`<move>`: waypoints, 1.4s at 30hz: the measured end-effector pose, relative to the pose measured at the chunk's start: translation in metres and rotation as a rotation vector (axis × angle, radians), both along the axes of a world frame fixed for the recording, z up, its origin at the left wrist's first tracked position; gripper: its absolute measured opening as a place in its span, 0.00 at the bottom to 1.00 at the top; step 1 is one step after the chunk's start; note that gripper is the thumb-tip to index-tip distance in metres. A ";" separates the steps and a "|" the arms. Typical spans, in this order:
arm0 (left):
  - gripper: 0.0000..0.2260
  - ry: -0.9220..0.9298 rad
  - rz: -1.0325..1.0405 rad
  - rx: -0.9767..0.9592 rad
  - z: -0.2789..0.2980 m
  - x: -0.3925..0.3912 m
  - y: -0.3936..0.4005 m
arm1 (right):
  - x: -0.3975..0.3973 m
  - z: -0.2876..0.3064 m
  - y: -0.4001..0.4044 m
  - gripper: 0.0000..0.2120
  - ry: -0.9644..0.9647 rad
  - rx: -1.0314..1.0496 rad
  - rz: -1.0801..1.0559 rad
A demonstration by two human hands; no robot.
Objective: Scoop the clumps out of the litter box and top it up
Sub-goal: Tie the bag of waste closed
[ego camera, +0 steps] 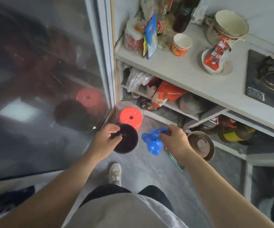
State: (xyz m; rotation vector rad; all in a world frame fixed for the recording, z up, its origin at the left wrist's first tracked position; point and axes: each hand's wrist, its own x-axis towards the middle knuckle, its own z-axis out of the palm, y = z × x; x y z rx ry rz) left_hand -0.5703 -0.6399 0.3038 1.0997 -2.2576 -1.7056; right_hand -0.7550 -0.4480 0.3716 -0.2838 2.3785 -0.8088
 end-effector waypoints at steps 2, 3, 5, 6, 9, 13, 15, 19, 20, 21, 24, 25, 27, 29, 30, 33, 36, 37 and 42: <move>0.13 -0.020 0.027 0.012 -0.002 -0.004 -0.012 | -0.006 -0.011 -0.012 0.05 -0.037 0.009 0.005; 0.13 -0.034 0.043 0.025 -0.002 -0.006 -0.017 | -0.010 -0.016 -0.017 0.04 -0.052 0.016 0.023; 0.12 -0.055 0.084 0.055 -0.004 -0.010 -0.022 | -0.017 -0.028 -0.028 0.03 -0.074 0.041 0.073; 0.12 -0.067 0.108 0.065 -0.006 -0.013 -0.025 | -0.021 -0.036 -0.032 0.02 -0.084 0.049 0.095; 0.11 -0.133 0.159 0.065 -0.009 -0.019 -0.031 | -0.032 -0.059 -0.047 0.01 -0.114 0.063 0.125; 0.12 -0.164 0.209 0.037 -0.011 -0.034 -0.034 | -0.045 -0.087 -0.065 0.01 -0.212 0.049 0.176; 0.09 -0.166 0.246 0.048 -0.013 -0.040 -0.032 | -0.047 -0.099 -0.073 0.02 -0.253 0.045 0.207; 0.09 -0.208 0.256 0.070 -0.023 -0.049 -0.032 | -0.048 -0.125 -0.083 0.03 -0.324 0.057 0.214; 0.09 -0.222 0.249 0.068 -0.027 -0.050 -0.033 | -0.047 -0.131 -0.086 0.03 -0.348 0.072 0.221; 0.09 -0.234 0.243 0.059 -0.030 -0.051 -0.035 | -0.046 -0.139 -0.090 0.03 -0.358 0.096 0.231; 0.09 -0.254 0.208 0.045 -0.042 -0.056 -0.044 | -0.043 -0.157 -0.096 0.04 -0.352 0.149 0.214; 0.10 -0.262 0.191 0.038 -0.045 -0.058 -0.048 | -0.042 -0.162 -0.098 0.03 -0.349 0.158 0.213; 0.09 -0.285 0.163 0.034 -0.050 -0.062 -0.055 | -0.040 -0.169 -0.102 0.03 -0.342 0.173 0.216; 0.09 -0.291 0.157 0.032 -0.054 -0.067 -0.062 | -0.040 -0.175 -0.106 0.04 -0.329 0.180 0.228; 0.09 -0.291 0.155 0.034 -0.055 -0.069 -0.064 | -0.040 -0.178 -0.109 0.03 -0.324 0.184 0.227; 0.10 -0.316 0.124 0.049 -0.059 -0.073 -0.070 | -0.040 -0.187 -0.118 0.03 -0.314 0.184 0.206; 0.10 -0.343 0.095 0.064 -0.065 -0.073 -0.072 | -0.039 -0.195 -0.126 0.04 -0.346 0.157 0.163; 0.10 -0.342 0.092 0.062 -0.067 -0.072 -0.072 | -0.039 -0.198 -0.129 0.05 -0.356 0.151 0.149; 0.10 -0.342 0.108 0.083 -0.072 -0.063 -0.072 | -0.036 -0.204 -0.139 0.08 -0.418 0.187 0.151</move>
